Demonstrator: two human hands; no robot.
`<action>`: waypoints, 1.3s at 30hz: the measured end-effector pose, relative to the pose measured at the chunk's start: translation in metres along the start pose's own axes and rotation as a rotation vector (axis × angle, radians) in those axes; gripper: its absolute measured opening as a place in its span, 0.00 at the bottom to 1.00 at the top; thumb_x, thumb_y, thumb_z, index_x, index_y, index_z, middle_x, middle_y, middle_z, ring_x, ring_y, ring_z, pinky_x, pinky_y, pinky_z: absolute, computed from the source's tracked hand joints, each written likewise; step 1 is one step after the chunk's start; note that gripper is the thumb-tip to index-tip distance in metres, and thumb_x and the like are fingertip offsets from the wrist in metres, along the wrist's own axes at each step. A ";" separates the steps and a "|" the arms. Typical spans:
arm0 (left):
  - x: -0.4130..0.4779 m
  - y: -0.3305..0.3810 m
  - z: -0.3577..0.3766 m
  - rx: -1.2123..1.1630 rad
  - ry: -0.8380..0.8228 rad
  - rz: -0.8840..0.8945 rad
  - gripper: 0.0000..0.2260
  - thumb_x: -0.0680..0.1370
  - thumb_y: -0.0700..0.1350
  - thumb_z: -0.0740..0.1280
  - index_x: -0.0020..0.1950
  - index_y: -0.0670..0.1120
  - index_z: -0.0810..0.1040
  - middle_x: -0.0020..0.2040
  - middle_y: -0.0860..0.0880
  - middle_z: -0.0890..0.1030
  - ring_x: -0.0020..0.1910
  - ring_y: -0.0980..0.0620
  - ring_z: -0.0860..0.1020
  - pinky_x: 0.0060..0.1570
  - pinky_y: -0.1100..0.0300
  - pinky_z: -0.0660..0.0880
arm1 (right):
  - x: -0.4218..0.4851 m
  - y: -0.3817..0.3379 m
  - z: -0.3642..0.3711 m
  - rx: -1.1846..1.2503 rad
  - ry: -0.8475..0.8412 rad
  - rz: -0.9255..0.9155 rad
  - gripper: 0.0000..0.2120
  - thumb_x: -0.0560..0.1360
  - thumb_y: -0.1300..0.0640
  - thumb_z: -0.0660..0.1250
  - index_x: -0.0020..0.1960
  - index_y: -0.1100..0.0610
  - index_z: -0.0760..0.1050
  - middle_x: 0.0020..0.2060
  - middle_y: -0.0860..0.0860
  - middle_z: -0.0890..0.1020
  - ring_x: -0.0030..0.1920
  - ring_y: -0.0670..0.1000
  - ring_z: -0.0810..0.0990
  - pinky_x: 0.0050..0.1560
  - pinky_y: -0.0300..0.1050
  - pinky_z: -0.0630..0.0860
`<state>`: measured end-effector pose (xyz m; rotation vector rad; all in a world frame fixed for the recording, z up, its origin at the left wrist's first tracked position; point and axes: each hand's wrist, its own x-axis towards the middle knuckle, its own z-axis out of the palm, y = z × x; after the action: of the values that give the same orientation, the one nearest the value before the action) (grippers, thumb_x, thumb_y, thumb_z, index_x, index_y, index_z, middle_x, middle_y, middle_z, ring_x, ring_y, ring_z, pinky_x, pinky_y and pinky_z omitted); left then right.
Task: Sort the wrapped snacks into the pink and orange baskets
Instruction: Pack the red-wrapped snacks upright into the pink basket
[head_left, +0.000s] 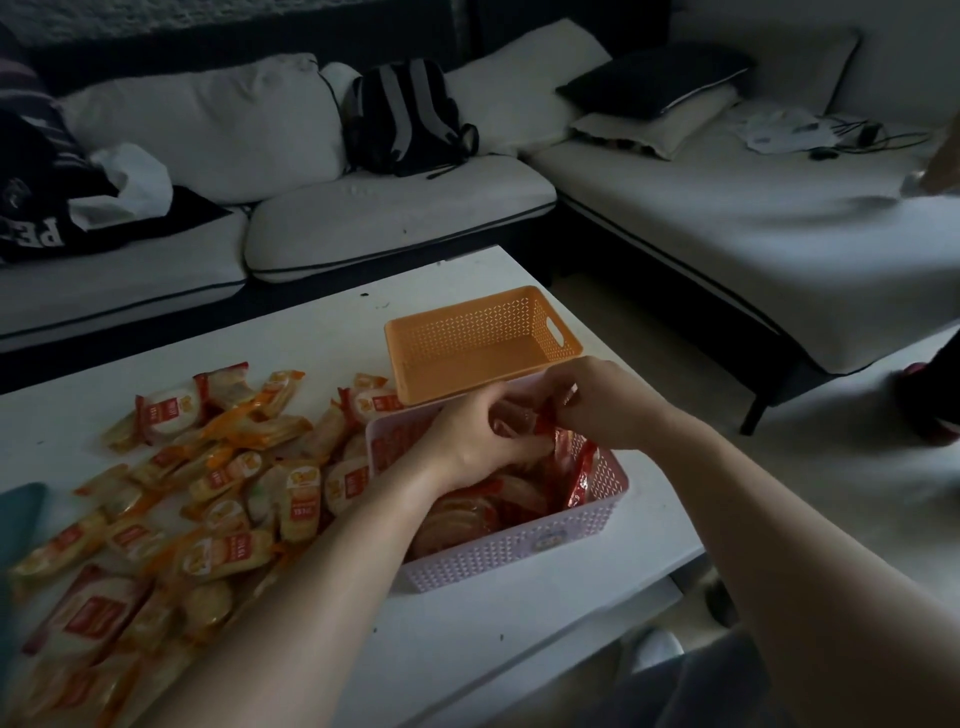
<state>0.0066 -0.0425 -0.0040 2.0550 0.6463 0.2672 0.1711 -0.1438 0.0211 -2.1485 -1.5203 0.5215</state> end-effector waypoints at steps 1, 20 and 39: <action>0.001 -0.002 0.003 0.009 0.021 0.036 0.23 0.72 0.48 0.79 0.65 0.59 0.78 0.53 0.63 0.82 0.55 0.64 0.80 0.56 0.66 0.75 | 0.000 -0.001 0.001 0.002 0.010 0.006 0.17 0.75 0.66 0.65 0.53 0.47 0.84 0.51 0.46 0.82 0.50 0.49 0.80 0.51 0.47 0.81; 0.002 -0.001 -0.001 0.414 0.060 -0.071 0.25 0.74 0.41 0.73 0.70 0.54 0.74 0.66 0.52 0.80 0.65 0.50 0.77 0.63 0.49 0.75 | -0.004 -0.012 0.031 -0.479 -0.104 -0.039 0.21 0.77 0.47 0.64 0.70 0.42 0.70 0.59 0.47 0.76 0.55 0.50 0.76 0.57 0.52 0.69; 0.014 0.004 -0.019 0.387 0.072 -0.085 0.11 0.76 0.37 0.72 0.51 0.53 0.86 0.46 0.57 0.82 0.49 0.56 0.80 0.48 0.64 0.71 | -0.005 0.018 -0.015 0.029 0.056 0.033 0.10 0.78 0.47 0.71 0.57 0.47 0.78 0.48 0.46 0.83 0.45 0.46 0.82 0.42 0.41 0.78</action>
<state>0.0112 -0.0231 0.0082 2.3861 0.8825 0.1762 0.1911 -0.1557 0.0235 -2.1511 -1.4412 0.4879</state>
